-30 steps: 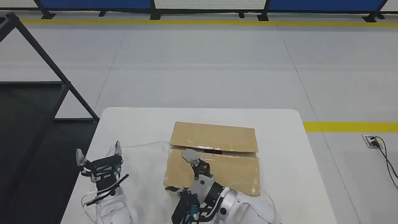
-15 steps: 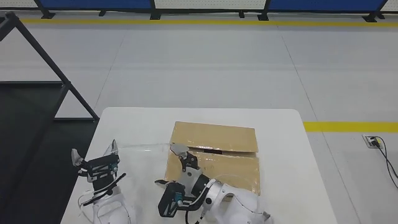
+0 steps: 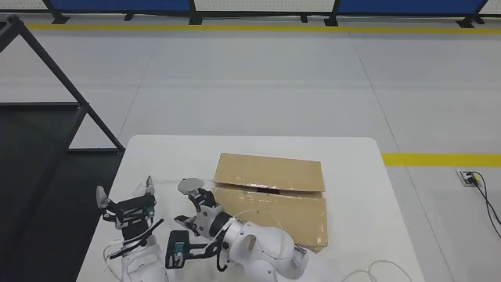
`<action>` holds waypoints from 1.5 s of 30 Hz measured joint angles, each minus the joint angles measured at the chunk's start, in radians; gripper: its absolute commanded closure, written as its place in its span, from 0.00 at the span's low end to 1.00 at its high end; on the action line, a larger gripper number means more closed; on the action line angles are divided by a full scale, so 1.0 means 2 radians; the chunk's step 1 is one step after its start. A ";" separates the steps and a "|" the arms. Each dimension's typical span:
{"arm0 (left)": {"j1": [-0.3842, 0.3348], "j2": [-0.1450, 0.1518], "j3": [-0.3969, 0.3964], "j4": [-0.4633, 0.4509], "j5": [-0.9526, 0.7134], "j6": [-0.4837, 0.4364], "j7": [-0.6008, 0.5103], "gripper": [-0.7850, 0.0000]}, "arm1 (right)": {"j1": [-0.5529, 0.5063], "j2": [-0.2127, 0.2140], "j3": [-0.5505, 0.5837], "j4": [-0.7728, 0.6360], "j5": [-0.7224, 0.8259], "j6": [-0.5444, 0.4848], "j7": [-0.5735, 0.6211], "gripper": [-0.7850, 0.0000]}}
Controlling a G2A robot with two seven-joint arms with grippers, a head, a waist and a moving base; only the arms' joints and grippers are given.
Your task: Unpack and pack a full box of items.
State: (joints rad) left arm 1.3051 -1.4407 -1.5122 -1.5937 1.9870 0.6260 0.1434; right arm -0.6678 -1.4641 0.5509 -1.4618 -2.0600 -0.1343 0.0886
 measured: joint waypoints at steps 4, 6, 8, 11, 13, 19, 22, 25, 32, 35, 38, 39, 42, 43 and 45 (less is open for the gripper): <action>0.002 -0.001 0.000 -0.003 0.000 -0.001 0.001 0.00 | 0.013 -0.014 -0.009 0.022 -0.011 0.006 0.024 0.38; 0.004 -0.001 0.000 -0.006 0.000 -0.002 0.001 0.00 | 0.017 -0.020 -0.011 0.030 -0.014 0.008 0.033 0.47; 0.005 -0.001 0.000 -0.007 0.000 -0.003 0.002 0.00 | 0.019 -0.025 -0.012 0.038 -0.018 0.013 0.040 0.51; 0.006 -0.002 -0.002 -0.009 -0.001 -0.005 0.004 0.00 | 0.021 -0.032 -0.012 0.051 -0.020 0.020 0.047 0.53; 0.007 -0.002 -0.003 -0.010 -0.003 -0.006 0.004 0.00 | 0.022 -0.037 -0.011 0.059 -0.022 0.025 0.050 0.58; 0.010 -0.002 -0.010 -0.012 -0.007 -0.011 0.008 0.00 | 0.024 -0.049 -0.009 0.078 -0.022 0.030 0.050 0.76; 0.011 -0.002 -0.013 -0.011 -0.009 -0.012 0.009 0.00 | 0.023 -0.053 -0.006 0.084 -0.023 0.030 0.047 0.79; 0.011 -0.002 -0.014 -0.010 -0.010 -0.013 0.011 0.00 | 0.020 -0.057 -0.002 0.087 -0.027 0.034 0.044 0.90; 0.013 -0.003 -0.018 -0.008 -0.014 -0.013 0.015 0.00 | 0.014 -0.064 0.007 0.090 -0.036 0.040 0.039 1.00; 0.015 -0.003 -0.019 -0.004 -0.017 -0.010 0.016 0.00 | 0.011 -0.068 0.009 0.089 -0.041 0.042 0.039 1.00; 0.017 -0.004 -0.021 0.000 -0.019 -0.007 0.017 0.00 | 0.009 -0.071 0.013 0.088 -0.044 0.046 0.039 1.00; 0.018 -0.004 -0.022 0.001 -0.020 -0.006 0.017 0.00 | 0.008 -0.072 0.015 0.088 -0.045 0.047 0.040 1.00; 0.020 -0.004 -0.024 0.004 -0.021 -0.004 0.019 0.00 | 0.004 -0.075 0.019 0.088 -0.047 0.050 0.040 1.00; 0.020 -0.004 -0.024 0.005 -0.021 -0.004 0.019 0.00 | 0.003 -0.075 0.020 0.088 -0.048 0.050 0.040 1.00; 0.021 -0.005 -0.026 0.007 -0.022 -0.003 0.019 0.00 | 0.001 -0.077 0.024 0.089 -0.050 0.051 0.039 1.00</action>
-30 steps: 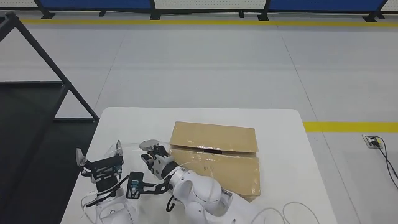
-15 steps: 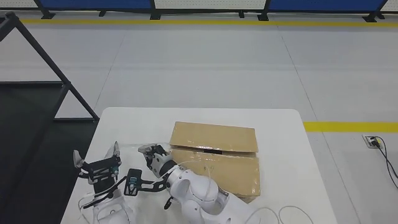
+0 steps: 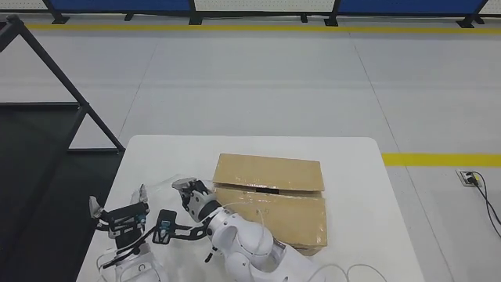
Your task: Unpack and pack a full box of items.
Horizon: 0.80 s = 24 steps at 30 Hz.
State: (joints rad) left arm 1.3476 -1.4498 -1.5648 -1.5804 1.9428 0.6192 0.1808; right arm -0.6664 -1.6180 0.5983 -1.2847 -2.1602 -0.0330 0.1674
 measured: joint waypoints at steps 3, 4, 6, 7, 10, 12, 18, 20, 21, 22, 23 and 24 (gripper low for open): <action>0.001 0.000 -0.003 0.003 -0.001 0.000 -0.001 0.00 | -0.004 -0.002 0.005 0.000 -0.002 0.002 -0.001 1.00; 0.001 0.000 -0.004 0.004 -0.001 0.000 -0.001 0.00 | -0.005 -0.002 0.007 0.000 -0.003 0.002 -0.001 1.00; 0.000 0.000 -0.005 0.005 -0.001 0.000 -0.002 0.00 | -0.008 -0.004 0.011 0.001 -0.005 0.003 -0.002 1.00; 0.000 0.000 -0.005 0.006 -0.001 -0.001 -0.002 0.00 | -0.009 -0.004 0.013 0.000 -0.005 0.004 -0.003 1.00; 0.000 -0.001 -0.006 0.009 -0.001 0.000 -0.004 0.00 | -0.014 -0.005 0.019 0.000 -0.007 0.006 -0.004 1.00; 0.000 -0.001 -0.007 0.011 -0.001 0.001 -0.005 0.00 | -0.017 -0.006 0.024 -0.001 -0.010 0.007 -0.006 1.00; 0.002 -0.002 -0.012 0.014 -0.003 0.006 -0.008 0.00 | -0.026 -0.008 0.035 -0.005 -0.017 0.007 -0.010 1.00; 0.003 -0.002 -0.013 0.015 -0.003 0.007 -0.008 0.00 | -0.028 -0.008 0.038 -0.006 -0.019 0.006 -0.013 1.00; 0.003 -0.002 -0.013 0.017 -0.003 0.007 -0.009 0.00 | -0.029 -0.008 0.040 -0.006 -0.021 0.006 -0.014 1.00; 0.003 -0.002 -0.014 0.018 -0.003 0.007 -0.009 0.00 | -0.030 -0.009 0.041 -0.006 -0.022 0.006 -0.016 1.00; 0.003 -0.002 -0.014 0.019 -0.003 0.007 -0.009 0.00 | -0.032 -0.009 0.042 -0.007 -0.023 0.006 -0.017 1.00; 0.003 -0.002 -0.014 0.020 -0.003 0.008 -0.009 0.00 | -0.033 -0.009 0.044 -0.007 -0.024 0.005 -0.018 1.00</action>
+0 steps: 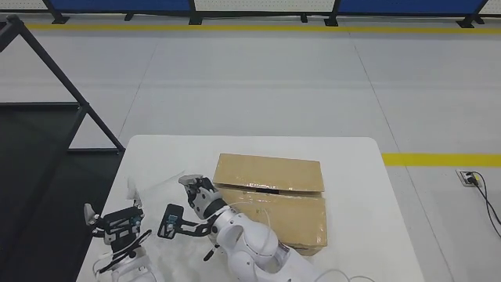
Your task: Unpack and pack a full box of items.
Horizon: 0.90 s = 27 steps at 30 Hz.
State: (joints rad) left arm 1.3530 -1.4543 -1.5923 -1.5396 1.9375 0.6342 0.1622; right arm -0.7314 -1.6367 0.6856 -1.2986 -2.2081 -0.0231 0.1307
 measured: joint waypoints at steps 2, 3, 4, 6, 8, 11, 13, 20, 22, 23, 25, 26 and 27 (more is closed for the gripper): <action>-0.001 0.000 -0.001 0.002 -0.001 0.001 -0.001 0.00 | -0.002 -0.001 0.003 0.000 -0.002 -0.001 -0.003 1.00; -0.002 -0.001 -0.001 0.004 -0.002 0.002 -0.001 0.00 | -0.002 -0.001 0.004 -0.001 -0.003 -0.002 -0.004 1.00; -0.002 -0.001 -0.001 0.005 -0.002 0.003 -0.002 0.00 | -0.003 -0.001 0.005 -0.001 -0.003 -0.002 -0.006 1.00; -0.004 -0.001 -0.001 0.008 -0.003 0.005 -0.003 0.00 | -0.004 -0.002 0.007 -0.001 -0.005 -0.004 -0.009 1.00; -0.007 -0.002 -0.001 0.013 -0.007 0.007 -0.006 0.00 | -0.006 -0.003 0.010 -0.001 -0.006 -0.005 -0.013 1.00; -0.011 -0.003 0.002 0.023 -0.013 0.007 -0.010 0.00 | -0.008 -0.004 0.013 -0.002 -0.010 -0.007 -0.016 1.00; -0.014 -0.004 0.005 0.031 -0.017 0.007 -0.013 0.00 | -0.010 -0.004 0.015 -0.002 -0.011 -0.007 -0.018 1.00; -0.041 -0.006 0.011 0.070 -0.034 -0.008 -0.026 0.21 | -0.012 -0.007 0.021 -0.002 -0.019 -0.012 -0.027 1.00; -0.050 -0.006 0.010 0.082 -0.036 -0.010 -0.027 0.53 | -0.013 -0.008 0.021 -0.002 -0.020 -0.014 -0.029 1.00; -0.056 -0.006 0.009 0.090 -0.037 -0.012 -0.027 0.61 | -0.013 -0.008 0.022 -0.002 -0.021 -0.014 -0.030 1.00; -0.064 -0.006 0.008 0.102 -0.036 -0.013 -0.027 0.73 | -0.013 -0.009 0.023 -0.002 -0.023 -0.015 -0.031 1.00; -0.068 -0.006 0.007 0.109 -0.032 -0.013 -0.026 0.77 | -0.014 -0.010 0.023 -0.002 -0.024 -0.016 -0.031 1.00; -0.071 -0.006 0.007 0.114 -0.030 -0.014 -0.025 0.78 | -0.014 -0.010 0.023 -0.002 -0.025 -0.016 -0.031 1.00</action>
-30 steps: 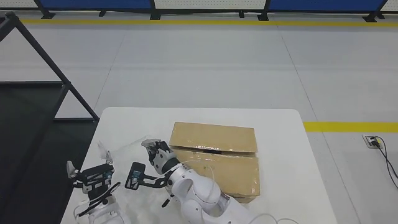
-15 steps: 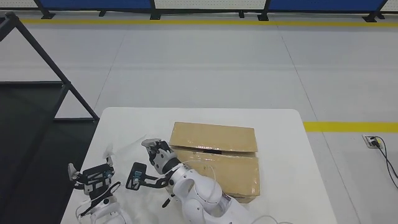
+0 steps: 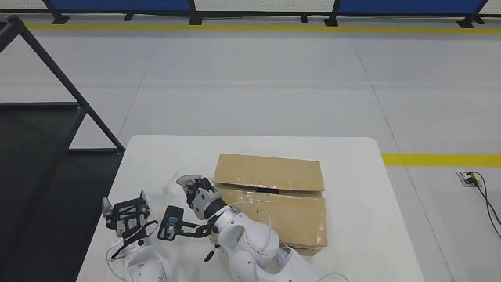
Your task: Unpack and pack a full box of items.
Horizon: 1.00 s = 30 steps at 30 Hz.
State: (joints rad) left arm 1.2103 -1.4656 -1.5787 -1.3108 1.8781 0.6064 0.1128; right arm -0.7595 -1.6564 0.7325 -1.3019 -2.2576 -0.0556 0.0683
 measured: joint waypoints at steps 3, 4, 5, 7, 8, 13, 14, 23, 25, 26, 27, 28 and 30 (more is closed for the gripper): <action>-0.005 0.000 0.000 0.009 0.003 -0.002 0.002 0.64 | -0.001 -0.001 0.002 0.000 -0.004 0.000 -0.001 1.00; -0.004 0.000 0.000 0.010 0.003 -0.002 0.003 0.64 | -0.002 -0.001 0.003 -0.001 -0.004 -0.001 -0.001 1.00; -0.002 0.000 0.000 0.010 0.003 0.000 0.005 0.65 | -0.002 -0.002 0.003 -0.001 -0.005 -0.001 -0.001 1.00; 0.002 0.000 -0.002 0.007 0.001 0.005 0.006 0.67 | -0.003 -0.002 0.005 -0.001 -0.007 0.000 -0.001 1.00; 0.006 0.000 -0.004 0.004 -0.004 0.007 0.006 0.68 | -0.004 -0.003 0.005 -0.001 -0.008 0.000 -0.002 1.00; 0.033 0.000 -0.008 -0.016 -0.012 0.003 0.016 0.24 | -0.004 -0.005 0.007 -0.001 -0.010 0.000 -0.003 1.00; 0.041 0.000 -0.007 -0.022 -0.010 -0.002 0.020 0.11 | -0.003 -0.006 0.008 -0.001 -0.010 0.001 -0.004 1.00; 0.078 0.000 0.007 -0.047 -0.007 -0.029 0.048 0.00 | 0.003 -0.015 0.007 0.005 -0.003 0.007 -0.002 1.00; 0.075 -0.001 0.012 -0.043 -0.009 -0.031 0.047 0.00 | 0.005 -0.016 0.007 0.007 -0.002 0.009 -0.002 1.00; 0.072 -0.002 0.015 -0.040 -0.009 -0.032 0.047 0.00 | 0.005 -0.017 0.008 0.008 -0.001 0.010 -0.002 1.00; 0.070 -0.002 0.018 -0.038 -0.009 -0.034 0.048 0.00 | 0.006 -0.018 0.008 0.008 -0.001 0.010 -0.002 1.00; 0.068 -0.002 0.021 -0.035 -0.007 -0.035 0.049 0.00 | 0.006 -0.019 0.008 0.009 -0.001 0.010 -0.001 1.00; 0.063 -0.003 0.029 -0.028 -0.001 -0.038 0.051 0.00 | 0.007 -0.020 0.009 0.009 -0.002 0.011 -0.001 1.00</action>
State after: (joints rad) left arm 1.3359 -1.4719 -1.5212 -1.3677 1.8760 0.5297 0.2152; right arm -0.7464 -1.6969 0.7499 -1.2832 -2.2611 -0.0342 0.0666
